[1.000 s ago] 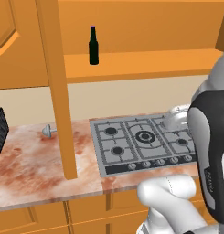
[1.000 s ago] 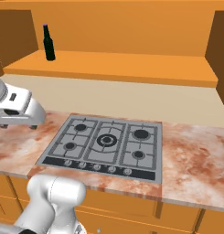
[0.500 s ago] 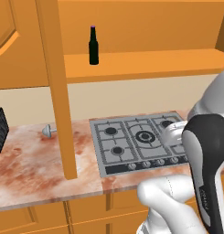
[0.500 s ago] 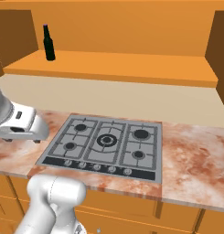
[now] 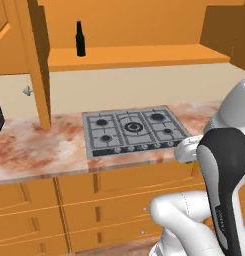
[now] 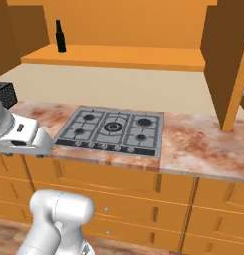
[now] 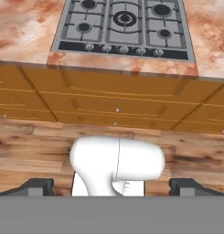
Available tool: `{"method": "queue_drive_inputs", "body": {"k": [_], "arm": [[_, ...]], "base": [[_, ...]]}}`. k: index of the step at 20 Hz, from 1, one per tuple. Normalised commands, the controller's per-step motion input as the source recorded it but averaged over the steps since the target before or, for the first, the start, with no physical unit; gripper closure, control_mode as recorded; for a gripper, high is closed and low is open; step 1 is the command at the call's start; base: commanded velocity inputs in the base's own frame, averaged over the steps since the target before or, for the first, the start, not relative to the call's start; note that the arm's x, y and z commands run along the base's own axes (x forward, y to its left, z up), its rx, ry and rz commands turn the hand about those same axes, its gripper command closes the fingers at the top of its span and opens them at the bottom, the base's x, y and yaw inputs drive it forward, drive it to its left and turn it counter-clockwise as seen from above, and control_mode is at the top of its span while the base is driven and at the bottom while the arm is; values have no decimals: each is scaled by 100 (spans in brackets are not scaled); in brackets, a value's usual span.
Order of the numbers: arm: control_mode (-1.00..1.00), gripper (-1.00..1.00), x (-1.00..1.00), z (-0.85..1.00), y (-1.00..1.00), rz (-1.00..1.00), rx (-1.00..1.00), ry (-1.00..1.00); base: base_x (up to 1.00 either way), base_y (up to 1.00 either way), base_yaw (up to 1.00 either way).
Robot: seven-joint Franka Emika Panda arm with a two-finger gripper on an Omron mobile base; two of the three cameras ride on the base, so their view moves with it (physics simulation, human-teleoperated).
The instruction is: Sort all alcoholic drinks to one cabinet, and non-alcoholic drinks to the other.
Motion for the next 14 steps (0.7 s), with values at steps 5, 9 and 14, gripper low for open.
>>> {"method": "queue_drive_inputs", "body": {"k": [5,9,14], "arm": [[100,-100,0,0,0,0,0,0],[100,-100,0,0,0,0,0,0],[100,-100,0,0,0,0,0,0]], "base": [[-69,-86,-9],[-5,-100,-8],[0,-100,-5]]}}
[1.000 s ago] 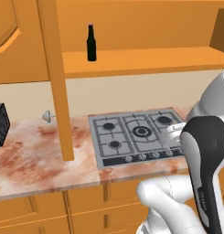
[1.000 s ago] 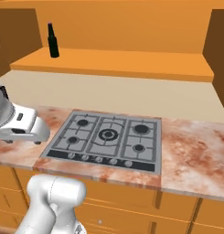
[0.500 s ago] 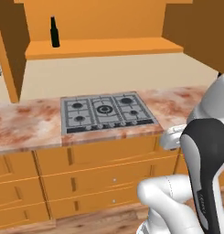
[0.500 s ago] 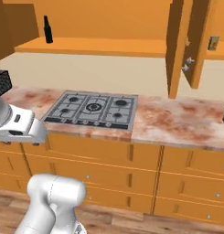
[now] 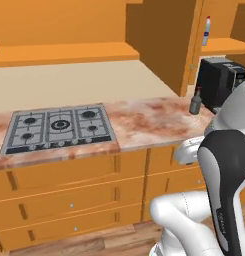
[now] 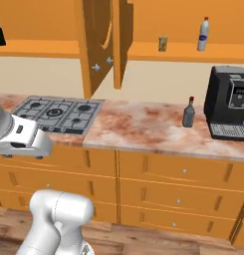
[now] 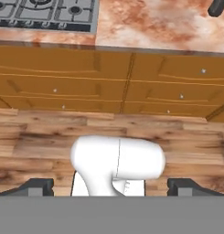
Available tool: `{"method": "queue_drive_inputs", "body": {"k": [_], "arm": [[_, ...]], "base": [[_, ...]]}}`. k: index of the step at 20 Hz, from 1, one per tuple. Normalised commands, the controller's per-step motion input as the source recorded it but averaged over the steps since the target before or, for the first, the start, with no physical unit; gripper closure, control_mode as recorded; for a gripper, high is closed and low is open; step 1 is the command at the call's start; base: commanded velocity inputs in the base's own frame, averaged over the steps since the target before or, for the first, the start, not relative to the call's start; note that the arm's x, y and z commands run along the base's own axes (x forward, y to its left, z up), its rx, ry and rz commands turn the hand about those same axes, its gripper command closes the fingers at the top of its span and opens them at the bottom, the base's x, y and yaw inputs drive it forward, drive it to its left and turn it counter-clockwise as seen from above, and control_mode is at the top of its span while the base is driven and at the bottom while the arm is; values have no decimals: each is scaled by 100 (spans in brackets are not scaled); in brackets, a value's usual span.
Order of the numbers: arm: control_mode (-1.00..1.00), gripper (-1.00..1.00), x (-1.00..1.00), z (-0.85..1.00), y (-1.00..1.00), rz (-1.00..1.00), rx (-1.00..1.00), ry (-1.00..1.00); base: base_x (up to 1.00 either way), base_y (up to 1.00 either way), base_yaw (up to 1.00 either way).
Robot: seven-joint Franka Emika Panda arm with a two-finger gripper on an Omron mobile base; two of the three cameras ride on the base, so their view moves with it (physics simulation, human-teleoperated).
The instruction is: Sort all alcoholic drinks to one cabinet, and non-alcoholic drinks to the other.
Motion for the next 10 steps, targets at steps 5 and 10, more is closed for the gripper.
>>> {"method": "queue_drive_inputs", "body": {"k": [5,10], "arm": [[100,-100,0,0,0,0,0,0],[100,-100,0,0,0,0,0,0]], "base": [[0,-100,-3],[8,-98,-1]]}}
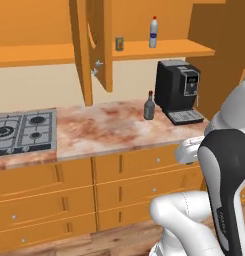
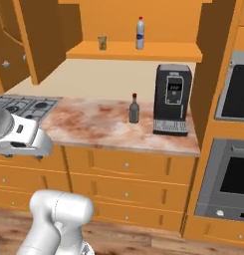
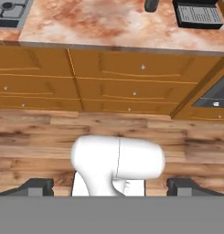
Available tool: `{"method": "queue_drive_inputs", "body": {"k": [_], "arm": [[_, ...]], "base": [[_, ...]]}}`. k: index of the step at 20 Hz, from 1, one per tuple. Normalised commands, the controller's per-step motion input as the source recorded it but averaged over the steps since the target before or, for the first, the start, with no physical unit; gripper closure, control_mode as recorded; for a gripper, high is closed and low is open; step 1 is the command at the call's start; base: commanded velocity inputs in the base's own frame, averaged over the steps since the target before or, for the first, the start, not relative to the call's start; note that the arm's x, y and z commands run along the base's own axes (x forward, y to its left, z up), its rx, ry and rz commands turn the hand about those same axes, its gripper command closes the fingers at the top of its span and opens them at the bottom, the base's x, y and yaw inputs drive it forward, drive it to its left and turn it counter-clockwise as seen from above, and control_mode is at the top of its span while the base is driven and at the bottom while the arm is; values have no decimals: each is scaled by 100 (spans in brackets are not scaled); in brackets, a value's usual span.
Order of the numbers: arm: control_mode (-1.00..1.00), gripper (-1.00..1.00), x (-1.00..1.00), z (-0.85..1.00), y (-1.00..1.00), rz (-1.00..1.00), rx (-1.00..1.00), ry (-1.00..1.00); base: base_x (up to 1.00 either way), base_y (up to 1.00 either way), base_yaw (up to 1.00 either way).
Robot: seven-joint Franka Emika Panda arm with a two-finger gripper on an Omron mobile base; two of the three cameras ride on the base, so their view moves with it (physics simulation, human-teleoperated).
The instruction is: Sort all alcoholic drinks to one cabinet, and non-alcoholic drinks to the other.
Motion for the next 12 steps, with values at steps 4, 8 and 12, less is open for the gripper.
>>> {"method": "queue_drive_inputs", "body": {"k": [4,8,12], "arm": [[100,-100,0,0,0,0,0,0],[100,-100,0,0,0,0,0,0],[100,-100,0,0,0,0,0,0]], "base": [[40,-82,1],[62,-44,4],[61,-30,2]]}}
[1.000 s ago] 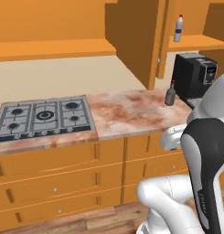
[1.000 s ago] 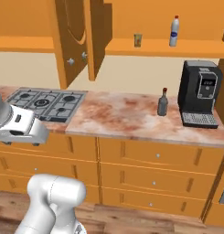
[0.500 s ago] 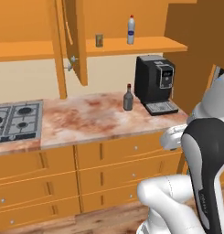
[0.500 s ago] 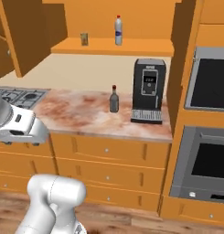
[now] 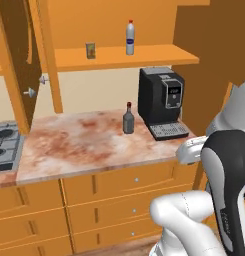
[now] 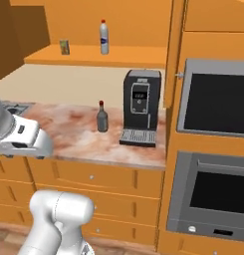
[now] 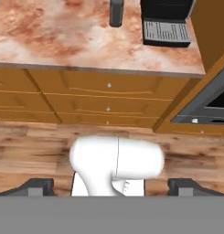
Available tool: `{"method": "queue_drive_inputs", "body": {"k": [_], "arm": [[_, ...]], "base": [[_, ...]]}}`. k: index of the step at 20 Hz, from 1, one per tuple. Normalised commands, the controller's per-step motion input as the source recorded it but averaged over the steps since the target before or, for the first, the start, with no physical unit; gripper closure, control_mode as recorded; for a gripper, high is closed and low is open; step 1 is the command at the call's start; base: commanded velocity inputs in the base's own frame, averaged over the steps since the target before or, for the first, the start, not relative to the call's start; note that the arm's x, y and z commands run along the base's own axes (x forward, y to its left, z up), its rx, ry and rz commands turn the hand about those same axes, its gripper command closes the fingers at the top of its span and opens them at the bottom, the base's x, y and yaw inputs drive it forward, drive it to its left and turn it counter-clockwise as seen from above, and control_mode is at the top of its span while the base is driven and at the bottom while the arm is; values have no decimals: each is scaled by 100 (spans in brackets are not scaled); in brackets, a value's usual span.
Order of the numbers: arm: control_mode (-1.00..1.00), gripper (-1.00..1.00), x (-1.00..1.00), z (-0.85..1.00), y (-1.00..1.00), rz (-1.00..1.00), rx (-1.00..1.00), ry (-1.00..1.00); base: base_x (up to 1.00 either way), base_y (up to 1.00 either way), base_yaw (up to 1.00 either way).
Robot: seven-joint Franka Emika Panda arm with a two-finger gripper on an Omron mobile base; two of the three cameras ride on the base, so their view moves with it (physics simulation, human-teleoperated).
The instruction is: Sort all alcoholic drinks to one cabinet, and non-alcoholic drinks to the other.
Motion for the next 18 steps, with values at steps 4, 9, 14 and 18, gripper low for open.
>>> {"method": "queue_drive_inputs", "body": {"k": [4,9,14,18], "arm": [[100,-100,0,0,0,0,0,0],[100,-100,0,0,0,0,0,0],[100,-100,0,0,0,0,0,0],[100,-100,0,0,0,0,0,0]], "base": [[59,-53,5],[68,-49,4],[78,-19,2],[85,0,0]]}}
